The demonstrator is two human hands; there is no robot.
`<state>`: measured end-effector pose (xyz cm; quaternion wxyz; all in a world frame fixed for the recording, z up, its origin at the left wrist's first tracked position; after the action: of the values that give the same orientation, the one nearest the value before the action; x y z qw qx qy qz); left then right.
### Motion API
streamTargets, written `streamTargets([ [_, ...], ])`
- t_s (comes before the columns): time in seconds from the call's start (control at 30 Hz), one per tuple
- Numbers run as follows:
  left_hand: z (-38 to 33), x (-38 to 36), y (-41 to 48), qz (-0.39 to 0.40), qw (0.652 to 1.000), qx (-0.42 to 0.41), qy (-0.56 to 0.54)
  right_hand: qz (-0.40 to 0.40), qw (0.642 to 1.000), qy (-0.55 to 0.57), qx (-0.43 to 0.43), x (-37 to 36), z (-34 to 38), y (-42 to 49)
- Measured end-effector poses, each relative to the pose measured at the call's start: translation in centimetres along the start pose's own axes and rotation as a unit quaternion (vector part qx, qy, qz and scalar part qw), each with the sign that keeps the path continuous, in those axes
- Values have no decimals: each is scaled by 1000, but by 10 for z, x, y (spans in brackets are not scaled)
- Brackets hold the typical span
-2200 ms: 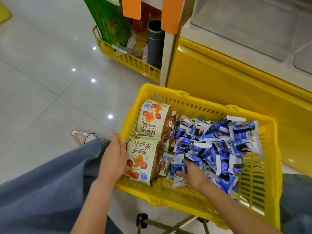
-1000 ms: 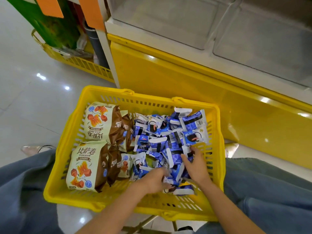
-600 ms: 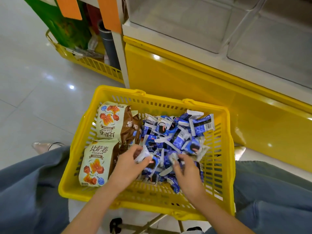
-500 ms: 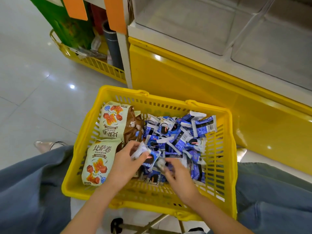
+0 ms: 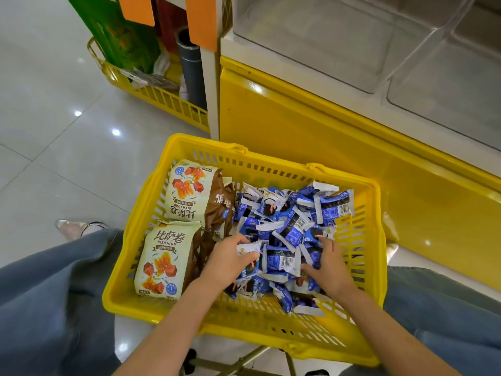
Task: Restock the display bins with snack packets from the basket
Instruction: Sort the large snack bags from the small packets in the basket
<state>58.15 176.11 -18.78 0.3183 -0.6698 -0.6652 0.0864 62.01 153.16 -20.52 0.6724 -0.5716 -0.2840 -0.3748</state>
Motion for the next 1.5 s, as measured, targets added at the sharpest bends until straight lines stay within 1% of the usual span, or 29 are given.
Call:
streamTargets([
  [0.13, 15, -14, 16, 55, 987, 68, 134, -37, 999, 25, -11, 9, 3, -1],
  [0.17, 18, -16, 18, 55, 979, 70, 181, -51, 998, 35, -5, 13, 2, -3],
  [0.23, 18, -16, 21, 22, 968, 24, 250, -75, 994, 73, 16, 22, 0, -11],
  [0.27, 14, -15, 22, 0, 967, -17, 253, -78, 992, 94, 29, 26, 1, -15],
  [0.3, 7, -15, 24, -18, 971, -61, 231, -68, 990, 117, 44, 27, 4, -19],
  [0.37, -11, -14, 28, -28, 982, -111, 148, -14, 982, 171, 74, 23, 15, -25],
  [0.4, -21, -13, 31, -29, 985, -122, 116, 30, 978, 192, 81, 18, 22, -27],
  [0.43, -31, -12, 36, -30, 986, -133, 101, 77, 975, 191, 88, 10, 28, -29],
  [0.47, -40, -12, 41, -30, 984, -143, 98, 109, 975, 166, 98, 2, 31, -28],
  [0.5, -47, -12, 47, -29, 983, -155, 97, 118, 976, 146, 107, -5, 33, -26],
  [0.53, -54, -12, 53, -27, 981, -164, 99, 92, 980, 147, 100, -5, 34, -22],
  [0.57, -60, -13, 59, -25, 979, -173, 103, 35, 983, 166, 73, 2, 35, -16],
  [0.6, -66, -14, 65, -24, 977, -182, 110, -57, 983, 170, 46, 14, 34, -9],
  [0.63, -70, -15, 71, -25, 975, -186, 120, -161, 976, 148, 26, 30, 32, -2],
  [0.67, -74, -17, 77, -28, 973, -182, 136, -242, 965, 104, 8, 44, 28, 6],
  [0.7, -76, -18, 83, -31, 972, -171, 161, -290, 954, 71, -9, 55, 23, 13],
  [0.73, -76, -21, 88, -32, 969, -155, 192, -297, 953, 56, -22, 63, 18, 21],
  [0.77, -76, -24, 93, -29, 965, -138, 222, -272, 960, 56, -28, 68, 14, 29],
  [0.83, -72, -30, 100, -7, 958, -116, 261, -199, 977, 73, -30, 68, 11, 43],
  [0.9, -69, -33, 106, 7, 958, -116, 263, -138, 982, 120, -42, 64, 9, 52],
  [0.97, -69, -33, 109, -2, 965, -113, 235, -91, 974, 196, -60, 61, 5, 60],
  [1.07, -70, -31, 113, -40, 978, -93, 181, -44, 970, 232, -55, 57, 2, 65],
  [1.17, -72, -35, 115, -58, 995, -61, 61, -24, 950, 309, -44, 57, 9, 66],
  [1.23, -76, -42, 113, -45, 999, -7, -23, -31, 940, 337, -40, 58, 13, 66],
  [1.3, -81, -48, 108, -25, 994, 47, -92, -51, 935, 350, -31, 57, 17, 64],
  [1.33, -84, -51, 107, -18, 991, 62, -114, -61, 932, 356, -25, 57, 20, 62],
  [1.4, -89, -55, 102, -16, 989, 62, -136, -75, 924, 374, -3, 60, 31, 55],
  [1.5, -94, -55, 89, -34, 984, 16, -176, -102, 919, 378, 38, 65, 50, 42],
])
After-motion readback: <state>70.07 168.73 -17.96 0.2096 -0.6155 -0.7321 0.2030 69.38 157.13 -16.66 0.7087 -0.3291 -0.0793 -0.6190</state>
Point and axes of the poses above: each hand's wrist, its own y-axis towards the middle knuckle, its own x-axis out of the back of the hand, z = x × y, the point moved 2 cm from there along y, towards the middle knuckle, and after that the axes turned 11 degrees about -y, right-handed, at the moved point
